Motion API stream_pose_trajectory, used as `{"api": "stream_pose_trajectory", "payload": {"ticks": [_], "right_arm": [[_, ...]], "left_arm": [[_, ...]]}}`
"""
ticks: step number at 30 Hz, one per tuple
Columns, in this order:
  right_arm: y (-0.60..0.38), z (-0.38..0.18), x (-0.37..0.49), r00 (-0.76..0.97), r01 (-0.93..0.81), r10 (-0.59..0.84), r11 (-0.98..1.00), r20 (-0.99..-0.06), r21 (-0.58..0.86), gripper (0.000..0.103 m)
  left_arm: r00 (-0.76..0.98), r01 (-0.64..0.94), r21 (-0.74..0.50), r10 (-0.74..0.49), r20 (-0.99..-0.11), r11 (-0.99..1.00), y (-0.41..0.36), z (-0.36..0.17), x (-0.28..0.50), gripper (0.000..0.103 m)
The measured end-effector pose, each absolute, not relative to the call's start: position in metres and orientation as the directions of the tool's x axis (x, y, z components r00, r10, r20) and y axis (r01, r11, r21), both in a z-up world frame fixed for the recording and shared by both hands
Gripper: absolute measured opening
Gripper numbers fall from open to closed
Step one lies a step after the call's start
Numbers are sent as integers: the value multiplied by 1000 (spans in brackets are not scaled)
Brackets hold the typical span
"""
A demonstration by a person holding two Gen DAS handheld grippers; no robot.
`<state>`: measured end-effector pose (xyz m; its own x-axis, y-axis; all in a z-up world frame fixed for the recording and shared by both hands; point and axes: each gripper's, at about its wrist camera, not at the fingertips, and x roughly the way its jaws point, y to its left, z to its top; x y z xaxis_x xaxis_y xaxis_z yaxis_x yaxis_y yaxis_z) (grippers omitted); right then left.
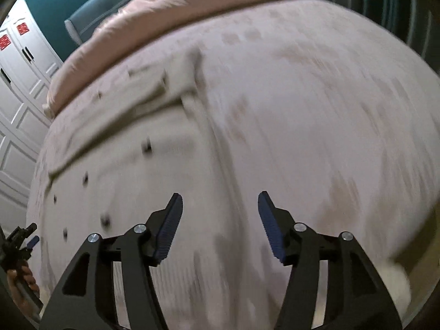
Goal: Fold small clothes
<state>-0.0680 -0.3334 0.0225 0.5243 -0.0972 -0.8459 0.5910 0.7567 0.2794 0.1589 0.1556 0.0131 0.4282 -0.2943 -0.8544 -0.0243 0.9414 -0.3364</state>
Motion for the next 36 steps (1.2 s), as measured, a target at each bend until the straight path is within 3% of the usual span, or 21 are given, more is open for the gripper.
{"api": "stream_pose_trajectory", "payload": {"ticks": [9,11,18,26,31,32,33,35,36], "right_arm": [[-298,-15,-129,496,628,81,654,-865,421,63],[-288,-16,-128,494,613,77,675,-866,410,64],[-270,-8,-111,529,558,63,725,-846,403,69],[-267,-12,-95,573,552,102,685,-813,476,70],[-266,-2,-86,589,542,96,690,-802,480,51],[-265,1,-84,591,536,87,700,-802,471,48],[-264,4,-82,591,534,77,708,-803,462,38],[-262,10,-78,595,526,61,724,-801,446,22],[-262,15,-78,602,525,46,729,-797,438,8]], "left_arm": [[310,-24,-390,-364,-878,921,156,-7,75,64],[330,-25,-381,-352,-876,924,152,-6,72,69],[341,-50,-400,-361,-868,915,144,-5,79,71],[339,-26,-462,-427,-838,887,135,-4,93,69],[316,1,-477,-453,-834,879,123,0,99,21],[318,13,-474,-452,-833,881,121,3,100,16],[321,22,-474,-455,-830,880,119,6,100,8],[335,43,-470,-456,-825,882,117,16,100,7],[344,53,-470,-458,-820,881,116,20,99,7]]}}
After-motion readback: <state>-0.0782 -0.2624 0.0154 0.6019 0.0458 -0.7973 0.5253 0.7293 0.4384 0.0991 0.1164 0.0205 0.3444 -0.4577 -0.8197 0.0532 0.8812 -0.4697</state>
